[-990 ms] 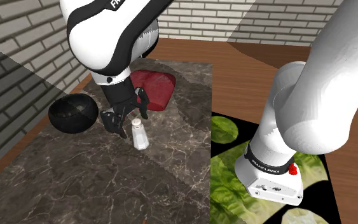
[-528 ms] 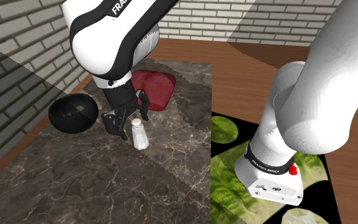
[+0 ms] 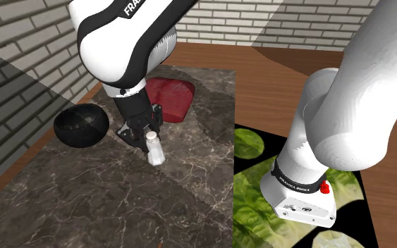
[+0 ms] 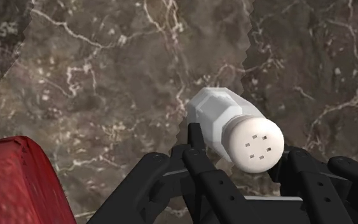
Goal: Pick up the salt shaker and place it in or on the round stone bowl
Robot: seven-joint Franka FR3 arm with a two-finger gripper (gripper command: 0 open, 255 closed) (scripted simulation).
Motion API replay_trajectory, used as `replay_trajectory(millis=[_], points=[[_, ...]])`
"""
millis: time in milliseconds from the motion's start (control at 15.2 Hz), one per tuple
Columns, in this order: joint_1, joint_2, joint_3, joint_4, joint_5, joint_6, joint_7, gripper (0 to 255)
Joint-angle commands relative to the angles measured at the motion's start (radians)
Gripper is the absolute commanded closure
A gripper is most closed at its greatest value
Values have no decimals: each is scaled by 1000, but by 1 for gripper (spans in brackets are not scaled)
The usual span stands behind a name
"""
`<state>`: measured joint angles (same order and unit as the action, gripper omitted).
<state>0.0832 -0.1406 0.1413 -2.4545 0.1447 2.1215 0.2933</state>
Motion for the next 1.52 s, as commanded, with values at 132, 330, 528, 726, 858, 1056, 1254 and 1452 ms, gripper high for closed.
replay_trajectory(millis=[132,330,528,726,858,1056,1254,1452], points=[[0,1,0,-1,0,0,0,255],[0,-26,-2,17,0,-44,2,255],[-1,-49,-3,37,-1,-88,5,255],[-1,-71,-5,58,-2,-131,8,255],[-2,-84,-6,74,-2,-160,9,255],[-2,-102,-8,98,-3,-202,12,255],[-3,-118,-10,125,-4,-244,15,255],[-3,-132,-12,153,-5,-286,18,255]])
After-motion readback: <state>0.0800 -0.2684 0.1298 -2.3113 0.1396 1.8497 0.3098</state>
